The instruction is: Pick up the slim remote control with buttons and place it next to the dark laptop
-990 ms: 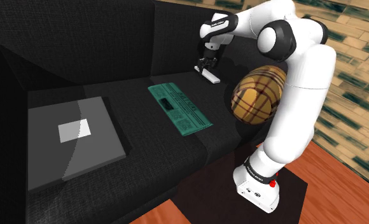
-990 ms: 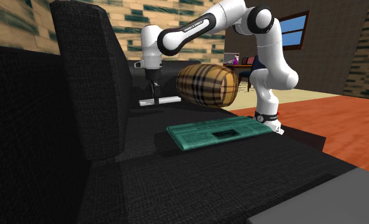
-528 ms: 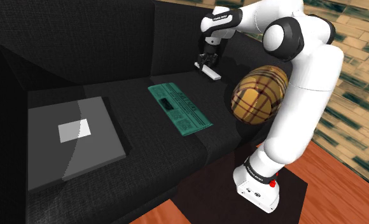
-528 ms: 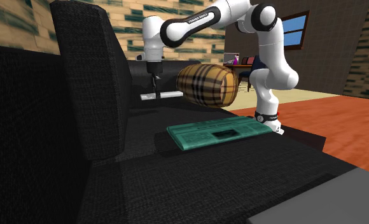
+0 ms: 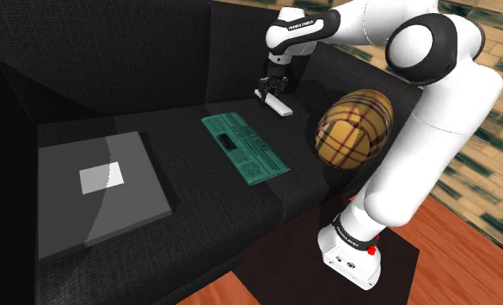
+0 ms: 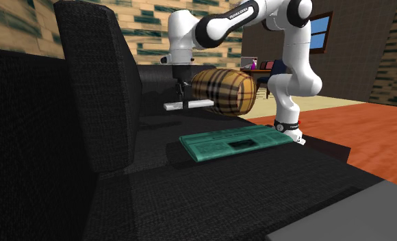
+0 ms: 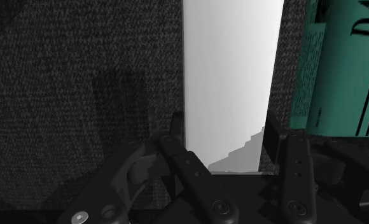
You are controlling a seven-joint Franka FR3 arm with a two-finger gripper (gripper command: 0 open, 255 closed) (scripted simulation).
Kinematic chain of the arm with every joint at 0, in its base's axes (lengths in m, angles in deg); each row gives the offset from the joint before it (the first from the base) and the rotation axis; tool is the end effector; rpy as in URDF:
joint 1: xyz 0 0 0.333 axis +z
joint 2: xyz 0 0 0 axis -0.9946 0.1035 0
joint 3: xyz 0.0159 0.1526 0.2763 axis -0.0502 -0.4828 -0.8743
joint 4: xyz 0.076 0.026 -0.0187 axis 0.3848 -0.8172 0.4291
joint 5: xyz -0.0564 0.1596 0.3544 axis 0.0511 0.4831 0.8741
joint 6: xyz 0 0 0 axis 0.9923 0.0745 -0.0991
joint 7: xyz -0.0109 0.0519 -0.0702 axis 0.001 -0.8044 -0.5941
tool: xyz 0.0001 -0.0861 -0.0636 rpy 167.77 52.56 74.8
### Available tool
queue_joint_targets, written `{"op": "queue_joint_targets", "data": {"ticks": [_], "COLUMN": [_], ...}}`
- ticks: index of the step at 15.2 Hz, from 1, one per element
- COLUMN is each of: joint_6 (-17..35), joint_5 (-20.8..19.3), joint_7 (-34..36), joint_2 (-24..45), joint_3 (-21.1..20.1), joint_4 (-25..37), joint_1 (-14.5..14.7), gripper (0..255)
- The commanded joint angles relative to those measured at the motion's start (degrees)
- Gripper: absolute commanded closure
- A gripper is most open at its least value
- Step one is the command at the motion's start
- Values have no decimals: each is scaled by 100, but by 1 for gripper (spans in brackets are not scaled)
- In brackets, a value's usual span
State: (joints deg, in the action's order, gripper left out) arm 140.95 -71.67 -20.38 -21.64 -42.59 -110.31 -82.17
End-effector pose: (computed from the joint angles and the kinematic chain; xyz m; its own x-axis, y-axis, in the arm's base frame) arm 0.5598 -0.1701 0.4247 0.9683 -0.2490 -0.0208 -0.2489 -0.9685 0.0079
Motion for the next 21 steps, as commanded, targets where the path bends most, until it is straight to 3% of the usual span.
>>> {"op": "queue_joint_targets", "data": {"ticks": [1, 11, 21], "joint_6": [110, 253, 266], "joint_5": [-92, -308, -246], "joint_7": [298, 1760, 3173], "joint_2": [-248, -1040, -1277], "joint_3": [-96, -758, -1534], "joint_4": [-340, -1250, -1505], "joint_1": [161, 860, 1528], "gripper": [255, 255, 255]}}
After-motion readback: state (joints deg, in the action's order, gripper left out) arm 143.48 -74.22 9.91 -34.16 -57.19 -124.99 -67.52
